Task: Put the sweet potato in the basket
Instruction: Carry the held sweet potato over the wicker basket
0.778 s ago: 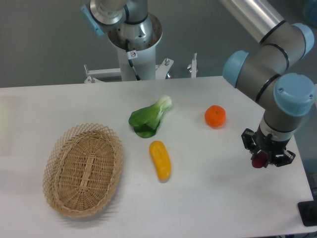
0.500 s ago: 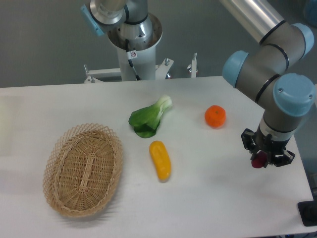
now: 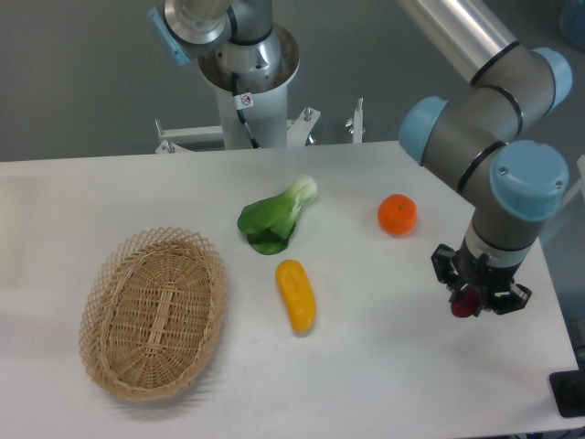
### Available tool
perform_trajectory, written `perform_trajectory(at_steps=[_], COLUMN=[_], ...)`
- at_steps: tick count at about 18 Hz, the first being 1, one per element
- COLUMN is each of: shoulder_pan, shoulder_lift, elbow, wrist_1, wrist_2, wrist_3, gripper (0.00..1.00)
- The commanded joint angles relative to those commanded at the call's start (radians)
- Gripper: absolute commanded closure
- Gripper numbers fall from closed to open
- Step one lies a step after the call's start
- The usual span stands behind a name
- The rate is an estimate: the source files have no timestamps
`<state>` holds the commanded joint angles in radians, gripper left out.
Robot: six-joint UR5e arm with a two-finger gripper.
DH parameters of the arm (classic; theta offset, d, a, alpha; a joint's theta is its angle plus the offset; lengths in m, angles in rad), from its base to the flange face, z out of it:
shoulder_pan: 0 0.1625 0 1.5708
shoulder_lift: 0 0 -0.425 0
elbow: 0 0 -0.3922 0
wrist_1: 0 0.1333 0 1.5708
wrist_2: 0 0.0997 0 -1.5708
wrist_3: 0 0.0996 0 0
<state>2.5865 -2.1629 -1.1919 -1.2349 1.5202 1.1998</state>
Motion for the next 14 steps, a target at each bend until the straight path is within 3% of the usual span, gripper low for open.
perform_trajectory(at_steps=[6,14], shoulder_pan=[-0.118,-0.311], shoulder_lift=[0.002,0.054], elbow=[-0.024,-0.121], wrist_1=[0.009,0.009], wrist_2=[-0.005,-0.003], wrist_3=[-0.098,-0.163], gripper=[0.87,0.87])
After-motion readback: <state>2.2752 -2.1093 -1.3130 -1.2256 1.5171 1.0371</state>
